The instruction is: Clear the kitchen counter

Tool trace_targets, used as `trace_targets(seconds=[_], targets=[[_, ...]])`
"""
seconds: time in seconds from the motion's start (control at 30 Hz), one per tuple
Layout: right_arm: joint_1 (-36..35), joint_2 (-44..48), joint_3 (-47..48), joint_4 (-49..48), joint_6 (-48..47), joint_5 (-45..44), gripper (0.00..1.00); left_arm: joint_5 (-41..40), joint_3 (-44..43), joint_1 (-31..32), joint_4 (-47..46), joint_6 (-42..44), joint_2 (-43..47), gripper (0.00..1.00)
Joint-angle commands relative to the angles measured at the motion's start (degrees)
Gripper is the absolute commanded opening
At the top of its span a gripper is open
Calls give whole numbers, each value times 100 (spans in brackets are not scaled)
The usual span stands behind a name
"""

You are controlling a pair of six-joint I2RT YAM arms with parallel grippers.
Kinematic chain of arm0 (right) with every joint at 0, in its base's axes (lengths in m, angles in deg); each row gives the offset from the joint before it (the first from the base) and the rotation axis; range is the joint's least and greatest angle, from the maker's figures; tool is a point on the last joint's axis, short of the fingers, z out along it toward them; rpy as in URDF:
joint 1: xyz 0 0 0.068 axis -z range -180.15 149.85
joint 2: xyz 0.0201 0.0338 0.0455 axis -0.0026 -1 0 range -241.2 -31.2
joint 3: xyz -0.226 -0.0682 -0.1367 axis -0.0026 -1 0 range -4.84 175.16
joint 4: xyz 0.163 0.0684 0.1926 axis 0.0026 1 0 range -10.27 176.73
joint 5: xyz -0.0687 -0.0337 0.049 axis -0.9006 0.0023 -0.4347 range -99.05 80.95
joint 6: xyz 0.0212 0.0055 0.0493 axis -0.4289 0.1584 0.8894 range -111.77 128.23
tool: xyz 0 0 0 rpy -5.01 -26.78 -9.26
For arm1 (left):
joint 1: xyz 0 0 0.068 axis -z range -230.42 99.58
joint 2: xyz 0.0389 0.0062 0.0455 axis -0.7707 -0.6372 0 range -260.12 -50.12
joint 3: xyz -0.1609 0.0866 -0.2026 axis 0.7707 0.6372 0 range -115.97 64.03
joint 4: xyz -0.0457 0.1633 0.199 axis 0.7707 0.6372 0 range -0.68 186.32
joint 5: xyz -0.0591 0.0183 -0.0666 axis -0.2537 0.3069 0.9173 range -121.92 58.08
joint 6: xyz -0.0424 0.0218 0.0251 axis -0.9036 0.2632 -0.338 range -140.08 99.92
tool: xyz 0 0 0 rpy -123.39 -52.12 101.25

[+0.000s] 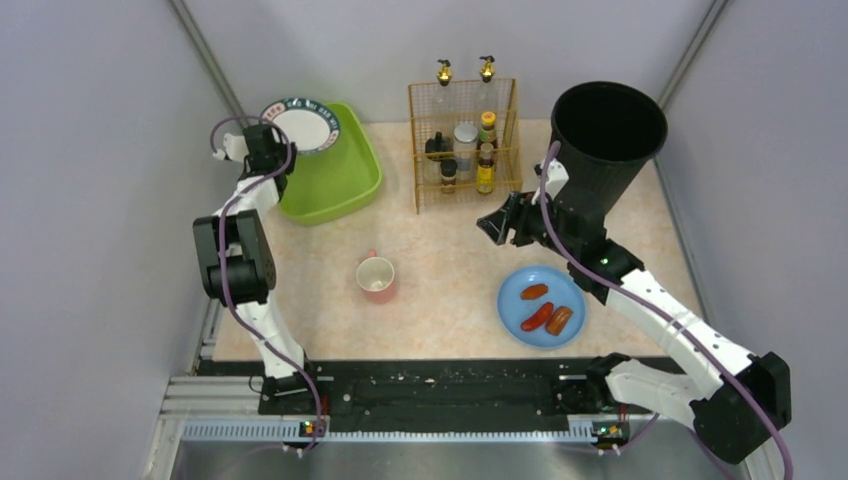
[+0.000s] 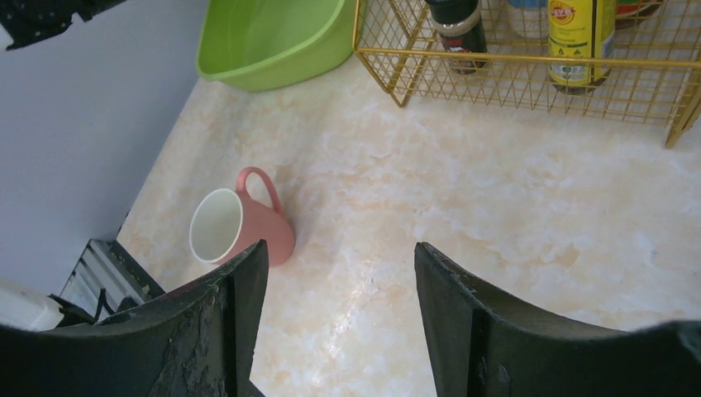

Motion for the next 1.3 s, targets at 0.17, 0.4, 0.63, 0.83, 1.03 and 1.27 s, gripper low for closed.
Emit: trace_targets(seconds=[0.17, 0.4, 0.63, 0.83, 1.03, 1.27], targets=[[-92, -51, -279, -355, -113, 115, 64, 27, -1360, -54, -66, -508, -1150, 0], [-98, -86, -458, -689, -87, 139, 64, 222, -1485, -40, -83, -938, -1482, 0], [-108, -65, -564, -767, -65, 198, 64, 359, -1439, -30, 33, -1123, -1614, 0], [-104, 22, -648, -797, -75, 172, 64, 493, -675, -22, -478, -1214, -1259, 0], [-128, 29, -703, -856, -60, 224, 64, 468, -85, -22, -821, -1180, -1000, 0], [-172, 62, -734, -855, -87, 201, 64, 450, -258, -15, -736, -1219, -1227, 0]])
